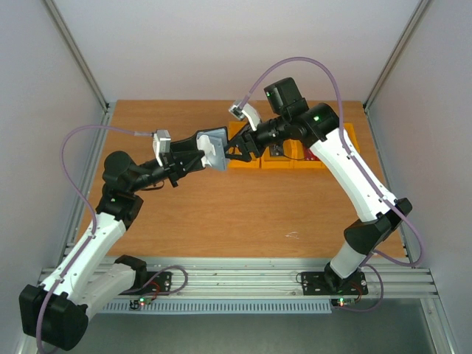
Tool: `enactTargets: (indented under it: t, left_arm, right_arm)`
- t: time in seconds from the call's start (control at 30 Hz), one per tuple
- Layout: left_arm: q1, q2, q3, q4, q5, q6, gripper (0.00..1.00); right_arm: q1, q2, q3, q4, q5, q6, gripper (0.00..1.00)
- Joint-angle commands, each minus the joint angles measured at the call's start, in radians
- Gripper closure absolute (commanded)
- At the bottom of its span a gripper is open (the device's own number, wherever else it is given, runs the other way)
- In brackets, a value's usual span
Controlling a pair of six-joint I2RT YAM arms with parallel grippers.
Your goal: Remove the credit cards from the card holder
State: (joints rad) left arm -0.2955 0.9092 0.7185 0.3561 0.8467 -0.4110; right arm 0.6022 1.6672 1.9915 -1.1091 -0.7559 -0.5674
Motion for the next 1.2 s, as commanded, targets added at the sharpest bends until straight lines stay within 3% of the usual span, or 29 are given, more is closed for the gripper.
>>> enactTargets:
  t: [0.0, 0.13, 0.27, 0.33, 0.43, 0.53, 0.6, 0.73, 0.87, 1.03, 1.17]
  left_arm:
    - [-0.009, 0.003, 0.030, 0.075, 0.013, 0.012, 1.00]
    - [-0.016, 0.006, 0.030, 0.073, 0.030, 0.024, 1.00]
    - [-0.018, 0.002, 0.027, 0.064, 0.021, 0.025, 0.97]
    - [-0.018, 0.001, 0.026, 0.055, -0.009, 0.015, 0.80]
    - [-0.019, -0.002, 0.021, 0.034, -0.063, 0.004, 0.42]
    - [-0.018, -0.003, 0.019, 0.005, -0.123, 0.027, 0.20]
    - [-0.018, 0.001, 0.019, -0.020, -0.169, 0.060, 0.02]
    - [-0.021, 0.008, 0.016, -0.080, -0.282, 0.150, 0.01]
    - [-0.022, 0.014, 0.010, -0.110, -0.364, 0.191, 0.01]
    - [-0.021, 0.016, -0.004, -0.111, -0.331, 0.163, 0.01]
    - [-0.022, 0.018, -0.006, -0.133, -0.383, 0.150, 0.01]
  right_arm:
    - [0.043, 0.017, 0.036, 0.003, -0.044, 0.000, 0.35]
    - [0.066, 0.028, 0.039, 0.060, 0.001, 0.037, 0.41]
    - [0.069, 0.029, 0.038, 0.104, 0.029, 0.079, 0.73]
    - [0.070, 0.028, 0.040, 0.105, 0.060, 0.093, 0.84]
    - [0.069, 0.034, 0.052, 0.086, 0.135, 0.121, 0.97]
    - [0.071, 0.053, 0.094, 0.034, 0.251, 0.175, 0.99]
    - [0.091, 0.090, 0.145, -0.027, 0.428, 0.224, 0.99]
    - [0.192, 0.208, 0.340, -0.214, 0.852, 0.278, 0.99]
    - [0.271, 0.319, 0.552, -0.343, 1.036, 0.270, 0.99]
    - [0.289, 0.344, 0.607, -0.346, 1.002, 0.240, 0.99]
    - [0.291, 0.336, 0.607, -0.329, 0.905, 0.207, 0.99]
